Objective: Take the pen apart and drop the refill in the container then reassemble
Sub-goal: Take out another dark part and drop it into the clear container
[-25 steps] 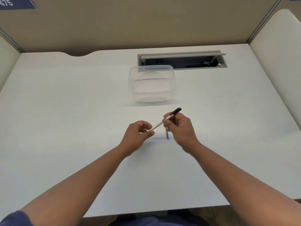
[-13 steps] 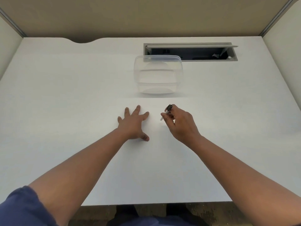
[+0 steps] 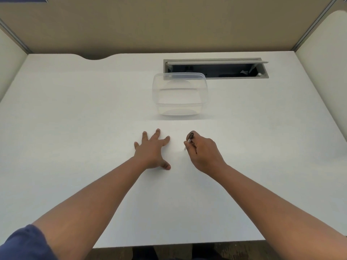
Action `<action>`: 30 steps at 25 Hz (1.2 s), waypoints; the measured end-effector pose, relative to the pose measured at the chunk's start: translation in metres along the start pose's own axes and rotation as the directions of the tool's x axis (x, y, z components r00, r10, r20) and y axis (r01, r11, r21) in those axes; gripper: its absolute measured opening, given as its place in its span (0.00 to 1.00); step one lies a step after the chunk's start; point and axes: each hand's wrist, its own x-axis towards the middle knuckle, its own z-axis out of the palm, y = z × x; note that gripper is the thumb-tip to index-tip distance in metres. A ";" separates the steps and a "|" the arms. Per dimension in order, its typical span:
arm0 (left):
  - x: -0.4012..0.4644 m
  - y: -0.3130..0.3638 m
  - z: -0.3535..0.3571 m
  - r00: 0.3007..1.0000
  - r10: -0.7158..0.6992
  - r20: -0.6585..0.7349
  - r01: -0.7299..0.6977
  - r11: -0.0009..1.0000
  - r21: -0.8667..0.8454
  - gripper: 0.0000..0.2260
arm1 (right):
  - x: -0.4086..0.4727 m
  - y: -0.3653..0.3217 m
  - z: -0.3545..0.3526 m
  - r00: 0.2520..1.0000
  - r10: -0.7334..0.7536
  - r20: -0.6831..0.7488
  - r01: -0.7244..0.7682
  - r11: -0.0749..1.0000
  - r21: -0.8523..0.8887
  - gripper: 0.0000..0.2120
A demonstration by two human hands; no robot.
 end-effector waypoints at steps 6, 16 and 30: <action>0.001 0.001 0.001 1.000 -0.004 0.002 0.004 1.000 0.003 0.54 | -0.002 0.003 -0.004 1.000 0.025 -0.011 -0.025 0.998 0.060 0.06; 0.001 0.001 0.003 1.000 -0.013 0.000 0.013 0.999 -0.031 0.53 | 0.002 -0.003 -0.009 0.996 0.041 -0.076 -0.032 0.993 0.111 0.05; -0.020 0.047 0.014 0.911 0.195 -0.362 -0.380 0.735 -0.561 0.08 | 0.007 -0.011 -0.011 0.998 0.056 0.025 -0.058 0.993 0.102 0.06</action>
